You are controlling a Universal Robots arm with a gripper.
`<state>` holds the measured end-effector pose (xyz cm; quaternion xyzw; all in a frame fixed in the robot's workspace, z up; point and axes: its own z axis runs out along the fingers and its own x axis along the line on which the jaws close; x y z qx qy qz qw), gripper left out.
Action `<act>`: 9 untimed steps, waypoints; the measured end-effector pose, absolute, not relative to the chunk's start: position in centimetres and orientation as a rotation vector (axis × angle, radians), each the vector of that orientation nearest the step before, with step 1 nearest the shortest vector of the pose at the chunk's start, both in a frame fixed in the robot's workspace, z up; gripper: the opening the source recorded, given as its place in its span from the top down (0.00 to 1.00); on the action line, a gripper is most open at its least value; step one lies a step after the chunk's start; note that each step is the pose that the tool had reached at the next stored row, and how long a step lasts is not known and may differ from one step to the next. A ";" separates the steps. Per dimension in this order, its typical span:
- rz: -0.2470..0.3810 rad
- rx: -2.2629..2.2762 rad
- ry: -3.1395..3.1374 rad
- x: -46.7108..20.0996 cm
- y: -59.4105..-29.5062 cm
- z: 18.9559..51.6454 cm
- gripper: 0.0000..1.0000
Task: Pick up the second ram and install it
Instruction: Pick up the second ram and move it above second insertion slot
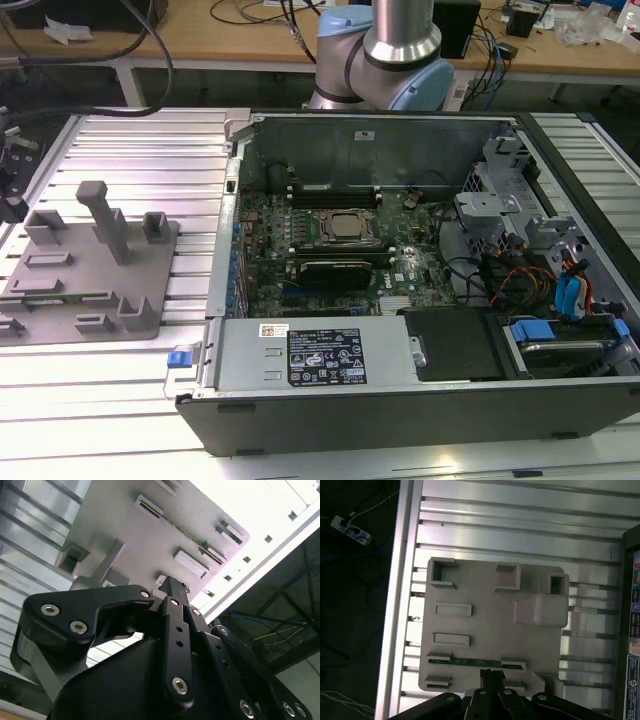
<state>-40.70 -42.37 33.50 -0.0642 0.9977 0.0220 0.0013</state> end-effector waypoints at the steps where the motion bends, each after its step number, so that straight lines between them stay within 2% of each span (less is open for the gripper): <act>1: 0.069 -0.287 3.126 -40.7 -42.4 33.5 0.92; 9: 0.069 -0.708 3.065 -40.7 -42.4 33.4 0.92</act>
